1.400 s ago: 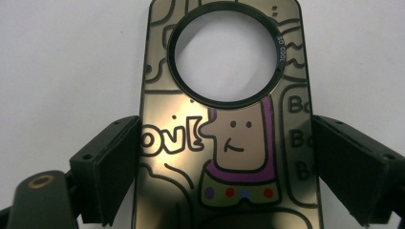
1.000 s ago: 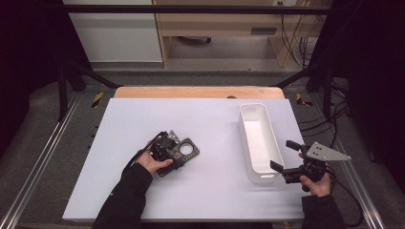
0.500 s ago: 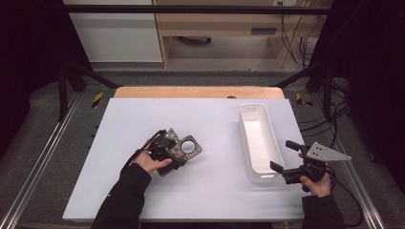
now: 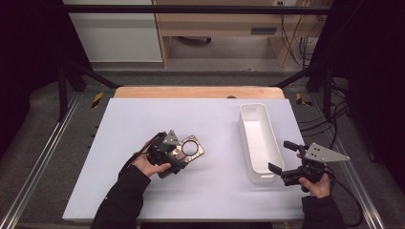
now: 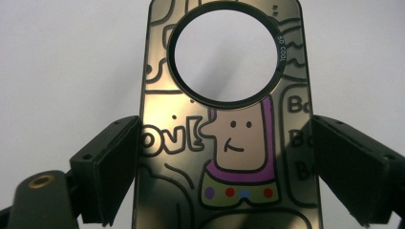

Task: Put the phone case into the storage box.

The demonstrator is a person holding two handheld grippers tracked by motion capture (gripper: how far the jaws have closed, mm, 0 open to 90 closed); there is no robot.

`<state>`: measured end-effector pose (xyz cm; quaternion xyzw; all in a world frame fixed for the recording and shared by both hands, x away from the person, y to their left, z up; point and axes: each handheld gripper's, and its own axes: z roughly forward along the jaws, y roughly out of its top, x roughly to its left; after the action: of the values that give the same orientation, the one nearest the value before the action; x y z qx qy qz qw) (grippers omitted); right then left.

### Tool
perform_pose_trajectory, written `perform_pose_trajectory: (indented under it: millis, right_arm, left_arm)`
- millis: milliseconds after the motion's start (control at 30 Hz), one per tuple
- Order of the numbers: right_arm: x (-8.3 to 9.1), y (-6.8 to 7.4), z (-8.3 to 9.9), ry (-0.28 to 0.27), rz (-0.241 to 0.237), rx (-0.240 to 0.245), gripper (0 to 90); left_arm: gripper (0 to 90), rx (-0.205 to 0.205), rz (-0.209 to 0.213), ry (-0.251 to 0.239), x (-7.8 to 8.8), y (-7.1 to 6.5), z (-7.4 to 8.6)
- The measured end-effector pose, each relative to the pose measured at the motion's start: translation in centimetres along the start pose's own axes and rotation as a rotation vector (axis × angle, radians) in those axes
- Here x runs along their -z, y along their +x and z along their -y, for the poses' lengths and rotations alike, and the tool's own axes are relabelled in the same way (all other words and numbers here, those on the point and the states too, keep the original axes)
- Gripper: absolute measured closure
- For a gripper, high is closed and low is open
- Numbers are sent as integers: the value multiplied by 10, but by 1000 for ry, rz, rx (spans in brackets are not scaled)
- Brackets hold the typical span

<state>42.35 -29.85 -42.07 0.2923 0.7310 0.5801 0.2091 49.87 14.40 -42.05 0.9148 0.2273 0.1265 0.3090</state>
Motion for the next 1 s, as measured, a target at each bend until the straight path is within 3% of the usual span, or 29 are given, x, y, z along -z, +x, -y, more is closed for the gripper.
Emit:
perform_pose_trajectory:
  millis: [1000]
  right_arm:
    - [-9, 15, -7, 33, -52, 69, 4]
  left_arm:
    - [116, -159, 25, -53, 13, -37, -12]
